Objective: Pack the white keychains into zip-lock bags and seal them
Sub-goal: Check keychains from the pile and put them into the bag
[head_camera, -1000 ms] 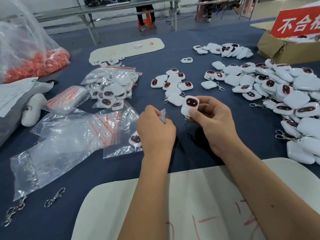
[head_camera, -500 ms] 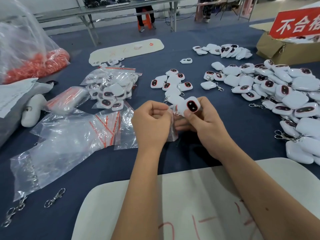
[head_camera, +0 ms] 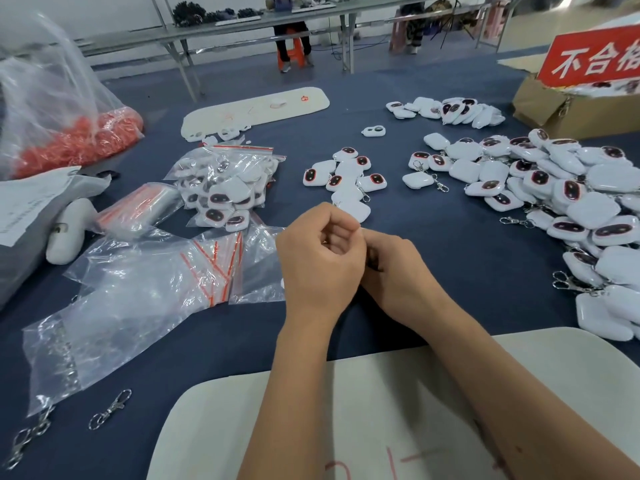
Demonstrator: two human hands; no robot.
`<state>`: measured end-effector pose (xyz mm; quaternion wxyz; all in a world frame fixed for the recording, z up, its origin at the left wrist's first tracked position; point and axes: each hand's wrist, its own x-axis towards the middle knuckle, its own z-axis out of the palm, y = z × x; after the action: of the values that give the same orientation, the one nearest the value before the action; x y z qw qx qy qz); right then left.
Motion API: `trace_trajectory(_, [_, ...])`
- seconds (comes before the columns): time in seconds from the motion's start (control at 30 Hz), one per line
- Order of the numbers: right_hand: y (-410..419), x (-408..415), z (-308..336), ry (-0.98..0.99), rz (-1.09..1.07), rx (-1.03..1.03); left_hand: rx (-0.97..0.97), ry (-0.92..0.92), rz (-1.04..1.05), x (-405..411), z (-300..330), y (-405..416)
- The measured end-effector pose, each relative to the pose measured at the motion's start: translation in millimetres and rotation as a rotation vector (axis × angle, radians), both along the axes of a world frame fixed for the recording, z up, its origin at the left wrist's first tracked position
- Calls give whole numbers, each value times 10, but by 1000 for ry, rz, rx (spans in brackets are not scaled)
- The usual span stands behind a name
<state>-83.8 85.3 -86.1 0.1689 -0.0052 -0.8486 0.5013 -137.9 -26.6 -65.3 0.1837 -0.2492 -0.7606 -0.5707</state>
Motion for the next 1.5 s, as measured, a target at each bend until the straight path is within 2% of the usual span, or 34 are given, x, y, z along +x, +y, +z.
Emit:
trace_trajectory(0.17, [2, -3, -28, -20, -18, -123, 122, -73, 17, 12, 11, 13])
trace_trajectory(0.23, [36, 26, -10, -9, 51, -191, 134, -77, 34, 12, 17, 22])
trace_trajectory(0.37, [84, 51, 28, -11, 219, -204, 210, -79, 93, -18, 31, 14])
trace_trajectory(0.53, [-14, 20, -94, 14, 7, -44, 222, -77, 80, 7, 21, 34])
trace_trajectory(0.67, [14, 23, -80, -38, 138, 19, 221, -70, 88, 4, 2, 59])
trace_trajectory(0.73, [-7, 28, -54, -13, 127, -23, 238, -67, 103, -10, -9, 54])
trace_trajectory(0.8, [15, 16, -34, 72, -88, -119, 251, -71, 107, -32, -23, 54])
trace_trajectory(0.83, [68, -5, -28, 101, -249, -100, 243, -74, 100, -44, -32, 61])
trace_trajectory(0.9, [217, -88, -4, 69, -524, 123, 179, -84, 65, -54, -60, 85])
trace_trajectory(0.97, [406, -232, -13, -68, -638, 439, 45, -104, -7, -42, -99, 114])
trace_trajectory(1.03, [586, -385, -18, -263, -667, 659, -161, -135, -93, -26, -157, 141])
trace_trajectory(1.1, [737, -508, 10, -439, -633, 683, -351, -151, -135, -2, -205, 175])
trace_trajectory(1.17, [855, -596, 2, -552, -585, 667, -392, -156, -107, 14, -225, 206])
trace_trajectory(1.23, [896, -624, -25, -485, -585, 669, -374, -159, -38, 8, -221, 218])
trace_trajectory(1.33, [860, -591, -49, -243, -665, 616, -338, -196, 53, -37, -208, 180])
trace_trajectory(1.43, [880, -611, -60, -215, -702, 648, -268, -260, 57, -58, -196, 152])
trace_trajectory(1.5, [917, -669, -37, -280, -552, 667, -238, -288, 49, -52, -192, 145])
